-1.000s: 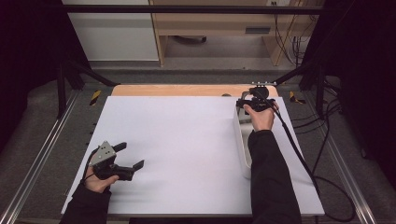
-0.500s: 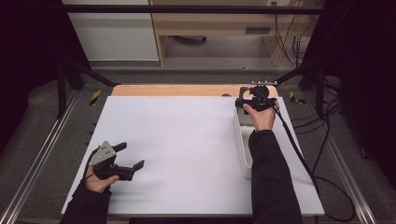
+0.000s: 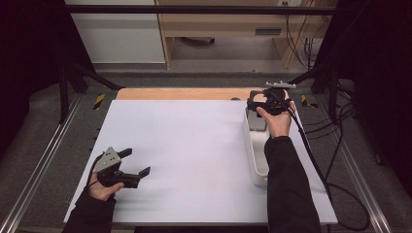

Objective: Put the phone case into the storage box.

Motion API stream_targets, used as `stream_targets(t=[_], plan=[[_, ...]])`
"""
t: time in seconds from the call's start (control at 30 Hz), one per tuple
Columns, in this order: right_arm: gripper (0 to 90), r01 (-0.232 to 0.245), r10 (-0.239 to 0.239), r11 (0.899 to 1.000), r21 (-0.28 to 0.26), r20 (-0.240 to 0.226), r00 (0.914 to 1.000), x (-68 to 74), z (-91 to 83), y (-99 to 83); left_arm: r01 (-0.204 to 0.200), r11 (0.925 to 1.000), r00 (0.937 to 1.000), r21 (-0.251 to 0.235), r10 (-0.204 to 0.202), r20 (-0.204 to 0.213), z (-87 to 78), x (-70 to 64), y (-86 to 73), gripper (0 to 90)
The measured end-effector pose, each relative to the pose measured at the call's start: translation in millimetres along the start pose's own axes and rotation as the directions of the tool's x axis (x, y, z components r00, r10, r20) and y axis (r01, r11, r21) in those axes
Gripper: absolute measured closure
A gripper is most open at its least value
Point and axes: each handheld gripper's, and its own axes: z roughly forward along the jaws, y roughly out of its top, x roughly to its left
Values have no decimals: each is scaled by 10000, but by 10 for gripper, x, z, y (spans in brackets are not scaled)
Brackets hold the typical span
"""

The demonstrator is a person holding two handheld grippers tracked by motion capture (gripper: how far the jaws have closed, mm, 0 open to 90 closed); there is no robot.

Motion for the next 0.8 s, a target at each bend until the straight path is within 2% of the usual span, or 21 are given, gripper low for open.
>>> stream_targets(t=[0.17,0.23,0.3,0.33,0.4,0.57,0.7,0.8], plan=[[12,233,-291,9973,-691,-846,9960,64,-216,23,-14,10000,10000,-29,14,27,-2,-4,1,0],[12,317,-442,9947,-979,-1286,9907,94,-319,27,-27,10000,10000,-24,27,43,-1,-5,1,0],[11,401,-624,9913,-1250,-1796,9818,128,-438,22,-22,10000,10000,-26,22,55,-2,-8,2,0],[10,452,-706,9899,-1345,-1906,9791,140,-476,17,-17,10000,10000,-38,18,61,-3,-9,3,0],[9,634,-968,9861,-1533,-2217,9703,175,-577,0,-13,10000,10000,-58,14,76,-6,-10,5,0],[7,974,-1576,9736,-2063,-2996,9410,254,-848,-71,-28,10000,9999,-87,29,131,-8,-13,7,0],[4,1311,-2135,9602,-2467,-3453,9139,296,-1028,-151,-58,9999,9998,-107,60,187,-11,-22,10,0],[4,1431,-2374,9536,-2649,-3693,8985,305,-1131,-231,-66,9999,9997,-133,69,218,-13,-24,12,0]])
